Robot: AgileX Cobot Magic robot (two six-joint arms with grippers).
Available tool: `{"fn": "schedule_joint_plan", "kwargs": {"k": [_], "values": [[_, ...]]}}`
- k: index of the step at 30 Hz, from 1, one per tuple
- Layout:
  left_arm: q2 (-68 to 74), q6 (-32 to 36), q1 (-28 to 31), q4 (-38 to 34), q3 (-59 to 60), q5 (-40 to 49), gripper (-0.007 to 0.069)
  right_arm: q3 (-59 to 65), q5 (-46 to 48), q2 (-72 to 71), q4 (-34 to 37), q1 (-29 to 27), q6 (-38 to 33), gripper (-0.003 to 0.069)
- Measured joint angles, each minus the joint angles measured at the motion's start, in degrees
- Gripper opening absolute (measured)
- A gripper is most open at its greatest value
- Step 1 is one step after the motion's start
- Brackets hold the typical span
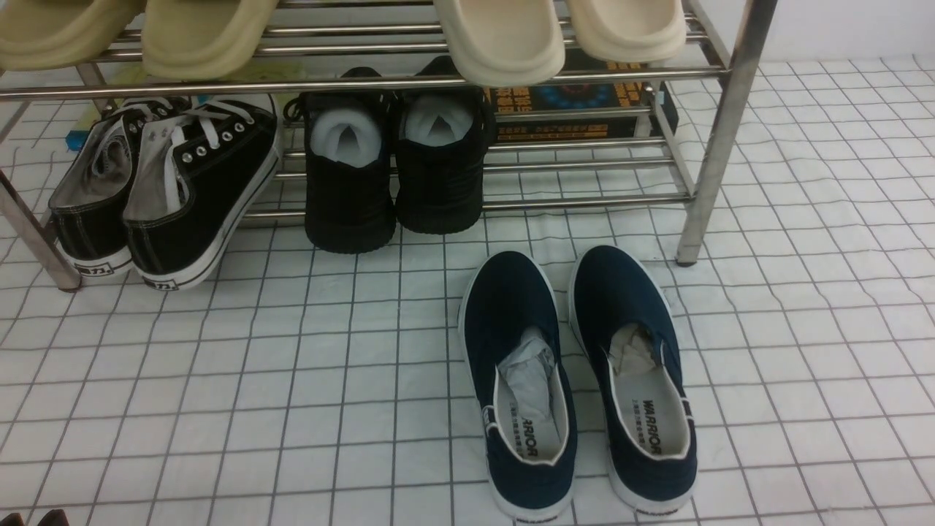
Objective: Take the shoes off the shelf with your hand from the white checkered tablecloth.
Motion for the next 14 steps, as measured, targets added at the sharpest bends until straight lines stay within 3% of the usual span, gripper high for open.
{"fn": "schedule_joint_plan", "kwargs": {"k": [14], "values": [[0.00, 0.00, 0.00, 0.00, 0.00, 0.00, 0.0239, 0.00, 0.00, 0.00, 0.00, 0.00, 0.00, 0.0105]]}}
